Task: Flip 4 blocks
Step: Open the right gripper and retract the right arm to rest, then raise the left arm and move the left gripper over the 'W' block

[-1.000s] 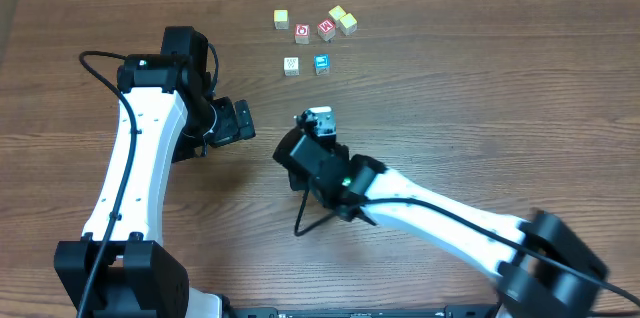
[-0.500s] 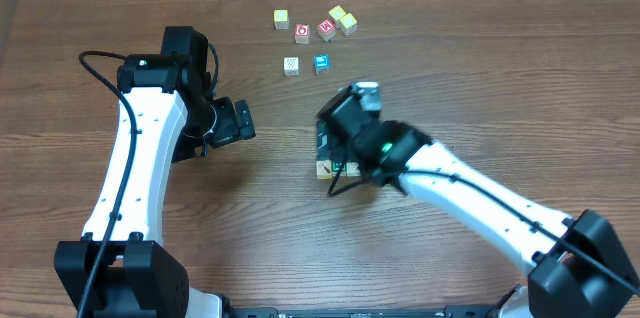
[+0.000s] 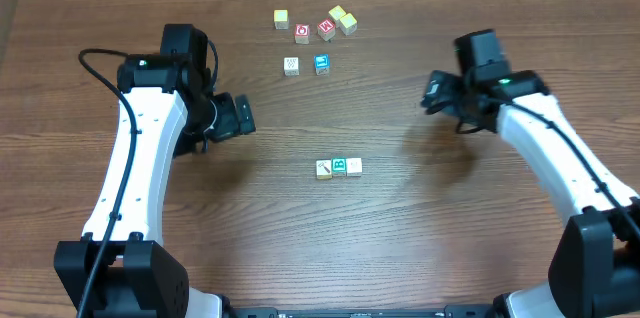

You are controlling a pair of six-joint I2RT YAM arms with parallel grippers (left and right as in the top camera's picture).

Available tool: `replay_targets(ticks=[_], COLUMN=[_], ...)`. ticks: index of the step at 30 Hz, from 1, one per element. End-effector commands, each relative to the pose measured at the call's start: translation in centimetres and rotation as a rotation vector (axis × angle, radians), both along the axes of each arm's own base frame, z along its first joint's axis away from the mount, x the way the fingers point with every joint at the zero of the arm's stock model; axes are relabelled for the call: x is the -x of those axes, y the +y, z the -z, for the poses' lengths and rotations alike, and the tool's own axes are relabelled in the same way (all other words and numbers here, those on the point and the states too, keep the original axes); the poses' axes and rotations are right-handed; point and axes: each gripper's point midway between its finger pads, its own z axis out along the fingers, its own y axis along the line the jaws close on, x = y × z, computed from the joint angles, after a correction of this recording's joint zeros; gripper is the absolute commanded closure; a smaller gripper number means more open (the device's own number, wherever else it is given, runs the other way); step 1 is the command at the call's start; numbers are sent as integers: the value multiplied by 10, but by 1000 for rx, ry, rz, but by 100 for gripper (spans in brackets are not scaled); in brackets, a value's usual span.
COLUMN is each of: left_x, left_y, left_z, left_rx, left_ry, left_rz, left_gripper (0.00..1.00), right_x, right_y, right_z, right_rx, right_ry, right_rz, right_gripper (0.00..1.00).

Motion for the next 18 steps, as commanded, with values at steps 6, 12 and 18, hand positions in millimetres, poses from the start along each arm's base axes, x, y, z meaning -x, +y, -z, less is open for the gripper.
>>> replay_targets(ticks=[6, 12, 18], left_x=[-35, -42, -51], left_y=[-4, -29, -63], left_z=[-15, -21, -30], left_rx=[21, 171, 281], left_ry=[-155, -186, -234], left_rz=[-19, -2, 83], left_gripper=[0, 0, 55], right_x=[-9, -9, -9], right_y=[-40, -40, -40], right_z=[-9, -9, -9], right_rx=[-7, -7, -7], right_ry=[-24, -24, -24], right_rz=[87, 87, 87], right_gripper=[0, 0, 0])
